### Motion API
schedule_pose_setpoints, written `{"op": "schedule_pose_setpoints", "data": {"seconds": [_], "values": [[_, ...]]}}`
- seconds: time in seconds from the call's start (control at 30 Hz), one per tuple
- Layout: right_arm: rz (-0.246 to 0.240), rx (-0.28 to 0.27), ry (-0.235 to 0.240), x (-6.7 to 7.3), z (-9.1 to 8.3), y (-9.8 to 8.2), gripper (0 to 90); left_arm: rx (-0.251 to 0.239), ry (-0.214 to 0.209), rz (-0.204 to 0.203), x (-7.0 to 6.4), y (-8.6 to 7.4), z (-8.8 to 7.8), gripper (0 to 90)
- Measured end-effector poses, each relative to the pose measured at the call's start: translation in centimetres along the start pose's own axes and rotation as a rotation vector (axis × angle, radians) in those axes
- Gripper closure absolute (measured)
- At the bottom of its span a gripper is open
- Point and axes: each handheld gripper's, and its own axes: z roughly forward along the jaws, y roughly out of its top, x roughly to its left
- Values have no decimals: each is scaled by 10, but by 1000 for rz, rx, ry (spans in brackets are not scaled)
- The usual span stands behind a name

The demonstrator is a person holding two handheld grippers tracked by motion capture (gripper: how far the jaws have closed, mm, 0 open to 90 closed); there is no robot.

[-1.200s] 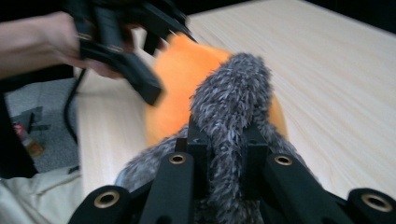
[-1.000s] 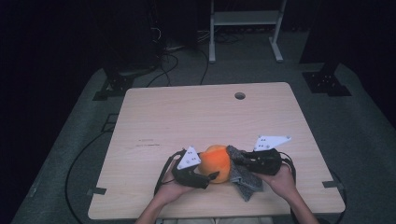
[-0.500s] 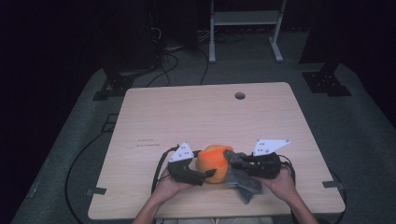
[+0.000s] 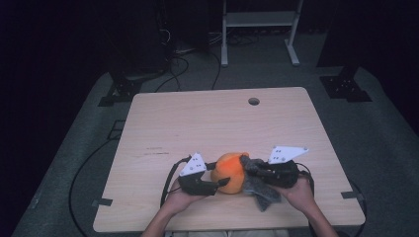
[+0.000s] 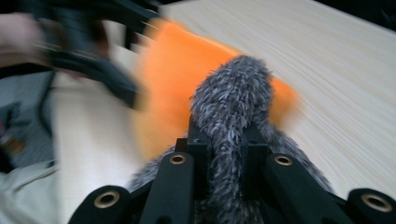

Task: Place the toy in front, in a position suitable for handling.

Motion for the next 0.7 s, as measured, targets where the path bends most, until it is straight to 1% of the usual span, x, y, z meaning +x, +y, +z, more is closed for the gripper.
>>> {"op": "schedule_pose_setpoints", "data": {"seconds": [0.03,0.07,0.1,0.13,0.23,0.27,0.3,0.33,0.37,0.4,0.43,0.47,0.5,0.53,0.57,0.6,0.63,0.67,0.7], "values": [[-30,-2,20,7,2,5,781,1,7,11,-2,0,1,405],[-59,2,24,13,3,9,781,2,17,18,-3,0,1,409],[-77,6,20,15,4,12,780,3,17,12,-3,0,1,411],[-79,7,17,15,4,13,781,3,14,4,-1,-1,0,411],[-36,13,-27,2,-1,9,781,-6,5,-9,2,-2,-2,398],[-27,25,-47,-3,-2,6,782,-8,8,-10,2,-1,-2,369],[-14,35,-57,-6,-3,2,782,-10,20,-13,2,1,-2,307],[-8,40,-60,-7,-3,-2,782,-1,36,-19,3,3,0,229],[-10,45,-59,-7,-4,-4,782,20,38,-34,5,4,2,170],[-10,44,-47,-5,-5,-5,782,32,23,-50,7,3,4,129],[-16,45,-27,-2,-5,-4,781,40,3,-56,7,2,7,125],[-34,52,-14,2,-5,-2,781,35,-20,-48,6,0,8,171],[-55,58,0,8,-4,1,781,19,-18,-18,1,-2,9,244],[-72,56,31,13,-3,5,781,24,-22,-2,-1,-2,10,292],[-82,52,47,16,-2,9,781,34,-30,8,-3,-3,11,317],[-100,57,52,19,-1,14,781,39,-31,23,-6,-3,11,339],[-118,64,42,21,0,18,781,43,-28,37,-7,-3,11,351],[-125,67,35,20,0,22,782,46,-32,44,-7,-4,11,360],[-117,62,30,15,-1,25,782,43,-33,43,-8,-4,10,366]]}}
